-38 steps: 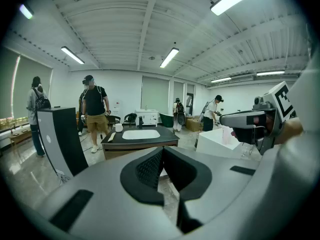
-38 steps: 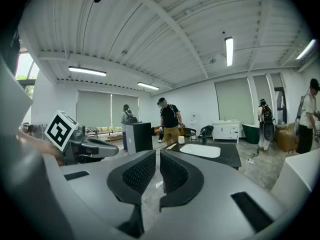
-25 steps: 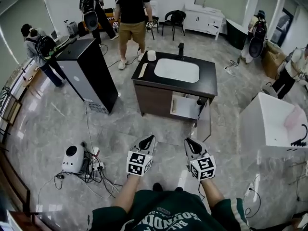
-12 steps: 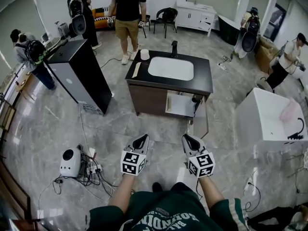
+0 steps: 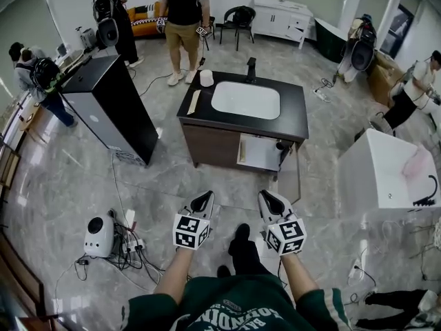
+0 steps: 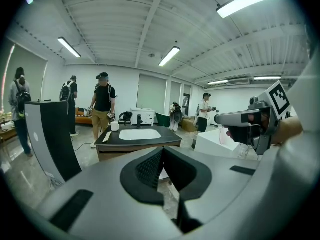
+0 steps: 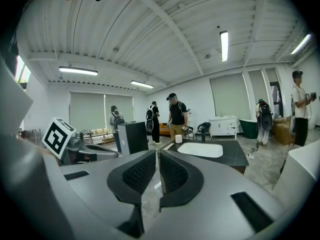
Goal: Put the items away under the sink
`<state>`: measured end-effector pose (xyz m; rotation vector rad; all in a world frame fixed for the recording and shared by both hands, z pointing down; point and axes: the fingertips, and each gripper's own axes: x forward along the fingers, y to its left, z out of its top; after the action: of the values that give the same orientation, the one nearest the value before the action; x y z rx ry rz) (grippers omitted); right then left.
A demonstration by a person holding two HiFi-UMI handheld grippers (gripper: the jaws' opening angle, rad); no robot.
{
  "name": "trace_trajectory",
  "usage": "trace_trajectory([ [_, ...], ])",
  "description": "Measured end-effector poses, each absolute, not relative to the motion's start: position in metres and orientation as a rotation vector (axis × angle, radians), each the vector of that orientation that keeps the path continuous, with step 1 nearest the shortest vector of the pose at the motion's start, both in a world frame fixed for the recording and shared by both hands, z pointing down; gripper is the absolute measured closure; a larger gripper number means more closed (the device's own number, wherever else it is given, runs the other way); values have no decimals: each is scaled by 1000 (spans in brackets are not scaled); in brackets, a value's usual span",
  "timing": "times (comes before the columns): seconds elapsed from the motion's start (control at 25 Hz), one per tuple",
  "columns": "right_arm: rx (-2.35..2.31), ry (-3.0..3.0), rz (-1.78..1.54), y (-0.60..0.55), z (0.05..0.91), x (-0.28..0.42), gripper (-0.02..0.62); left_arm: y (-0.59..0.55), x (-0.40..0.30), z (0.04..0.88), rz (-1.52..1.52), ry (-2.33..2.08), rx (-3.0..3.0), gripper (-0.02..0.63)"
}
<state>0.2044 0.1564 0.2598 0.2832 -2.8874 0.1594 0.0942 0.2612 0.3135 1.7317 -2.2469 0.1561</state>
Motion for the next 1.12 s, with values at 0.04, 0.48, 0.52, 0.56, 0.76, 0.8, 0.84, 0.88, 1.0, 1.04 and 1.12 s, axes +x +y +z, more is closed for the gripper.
trace_trajectory([
  [0.04, 279, -2889, 165, 148, 262, 195, 551, 252, 85, 315, 159, -2248, 1731, 595],
  [0.48, 137, -2878, 143, 51, 273, 72, 551, 145, -29, 315, 174, -2297, 1665, 595],
  [0.52, 116, -2875, 143, 42, 273, 61, 551, 137, -39, 313, 172, -2309, 1654, 595],
  [0.56, 92, -2872, 137, 35, 273, 49, 551, 129, -48, 311, 169, -2320, 1643, 595],
  [0.76, 11, -2871, 124, 12, 271, 8, 551, 104, -85, 307, 162, -2349, 1592, 595],
  [0.8, 3, -2873, 127, 9, 271, 2, 551, 100, -90, 308, 165, -2348, 1587, 595],
  [0.84, -3, -2875, 129, 5, 271, -3, 551, 96, -95, 310, 169, -2345, 1585, 595],
  [0.88, -5, -2876, 131, 1, 271, -8, 551, 91, -100, 311, 175, -2342, 1586, 595],
  [1.0, 1, -2870, 138, -15, 272, -18, 551, 76, -109, 315, 186, -2326, 1586, 595],
  [1.04, 4, -2872, 144, -19, 271, -20, 551, 73, -111, 315, 186, -2325, 1585, 595],
  [1.12, 7, -2884, 156, -27, 267, -25, 551, 67, -116, 312, 191, -2334, 1589, 595],
])
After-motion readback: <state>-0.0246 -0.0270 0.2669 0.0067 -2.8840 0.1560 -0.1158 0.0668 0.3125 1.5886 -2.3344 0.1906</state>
